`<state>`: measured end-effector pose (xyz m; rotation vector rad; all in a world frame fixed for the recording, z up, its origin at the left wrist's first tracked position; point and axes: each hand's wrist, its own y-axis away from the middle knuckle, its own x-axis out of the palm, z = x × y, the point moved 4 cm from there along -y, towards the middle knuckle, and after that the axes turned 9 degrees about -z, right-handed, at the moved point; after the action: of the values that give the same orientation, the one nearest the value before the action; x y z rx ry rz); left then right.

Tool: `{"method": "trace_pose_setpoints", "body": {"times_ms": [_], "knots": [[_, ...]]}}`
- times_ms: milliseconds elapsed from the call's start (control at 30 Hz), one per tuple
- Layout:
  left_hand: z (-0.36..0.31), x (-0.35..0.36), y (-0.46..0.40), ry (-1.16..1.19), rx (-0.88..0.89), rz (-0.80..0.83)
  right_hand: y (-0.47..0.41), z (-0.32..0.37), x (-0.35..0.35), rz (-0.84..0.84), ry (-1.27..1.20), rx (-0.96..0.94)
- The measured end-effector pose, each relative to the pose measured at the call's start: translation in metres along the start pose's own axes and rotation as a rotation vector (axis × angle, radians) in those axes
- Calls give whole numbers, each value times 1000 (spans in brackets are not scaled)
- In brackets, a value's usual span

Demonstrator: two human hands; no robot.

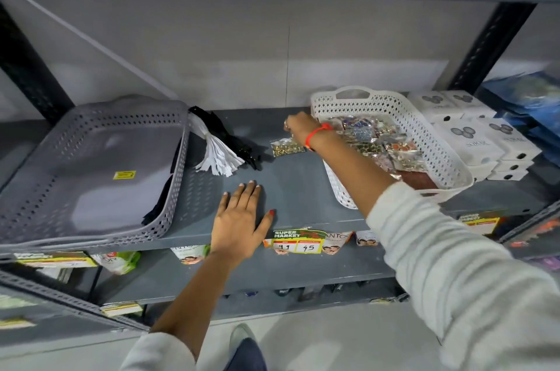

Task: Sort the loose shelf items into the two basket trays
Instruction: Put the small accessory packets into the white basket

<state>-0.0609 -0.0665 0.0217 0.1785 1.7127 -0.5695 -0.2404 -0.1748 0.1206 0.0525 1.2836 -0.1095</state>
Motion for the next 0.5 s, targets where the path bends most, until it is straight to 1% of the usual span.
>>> {"method": "trace_pose_setpoints", "body": {"times_ms": [100,200,267,333,400,433,467,500], "knots": [[0,1,0,10,-10,-10,-1,6,16,36,41,9],[0,2,0,6,-11,-12,-1,9,22,17,169,-96],[0,2,0,0,-6,-6,-1,7,21,-6,157,-89],[0,2,0,-2,-3,-9,5,11,6,-64,108,-83],[0,2,0,7,-1,-15,9,11,-15,-191,49,-80],[0,2,0,14,-1,-18,5,1,-19,-257,36,-84],[-1,2,0,21,1,-19,3,-20,-16,-248,35,-7],[-1,1,0,25,2,-22,-7,-45,-7,-270,-18,40]]}}
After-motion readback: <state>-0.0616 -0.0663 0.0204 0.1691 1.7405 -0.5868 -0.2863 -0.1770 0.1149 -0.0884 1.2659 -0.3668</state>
